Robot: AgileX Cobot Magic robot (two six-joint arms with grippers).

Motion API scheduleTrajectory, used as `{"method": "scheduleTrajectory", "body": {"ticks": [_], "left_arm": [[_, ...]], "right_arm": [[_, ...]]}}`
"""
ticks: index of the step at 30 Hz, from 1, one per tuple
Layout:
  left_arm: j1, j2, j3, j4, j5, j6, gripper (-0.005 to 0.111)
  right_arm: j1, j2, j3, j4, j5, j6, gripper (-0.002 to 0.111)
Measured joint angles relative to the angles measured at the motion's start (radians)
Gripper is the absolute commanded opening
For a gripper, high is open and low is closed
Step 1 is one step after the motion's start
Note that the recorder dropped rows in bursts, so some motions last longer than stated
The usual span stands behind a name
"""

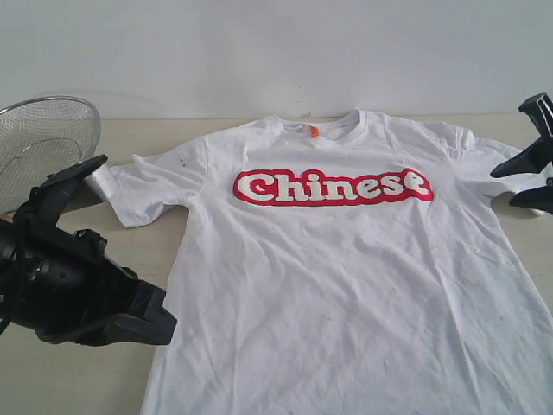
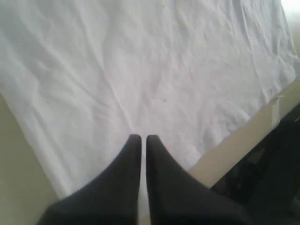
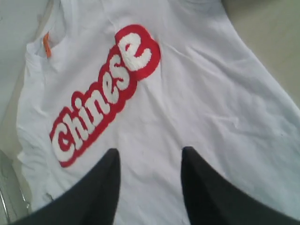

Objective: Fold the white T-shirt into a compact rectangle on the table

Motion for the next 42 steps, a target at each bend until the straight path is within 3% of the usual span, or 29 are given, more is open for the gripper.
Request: {"method": "scheduleTrajectory", "body": {"ticks": [7,17,42], "left_arm": [[-0.002,-0.006,0.000,-0.034,-0.019,0.025,0.004],[-0.002,-0.006,0.000,-0.103,-0.053,0.091,0.004],[-0.002,-0.006,0.000,-0.109,-0.080,0.111,0.004]], "right_arm": [[-0.055,0.151,0.002,0.324,0.030,-0.212,0.052],[-0.109,0.259,0.002,0.564,-0.058,-0.408,0.052],[-0.105,0.469,-0.210,0.598,-0.084,-0.374,0.052]]}}
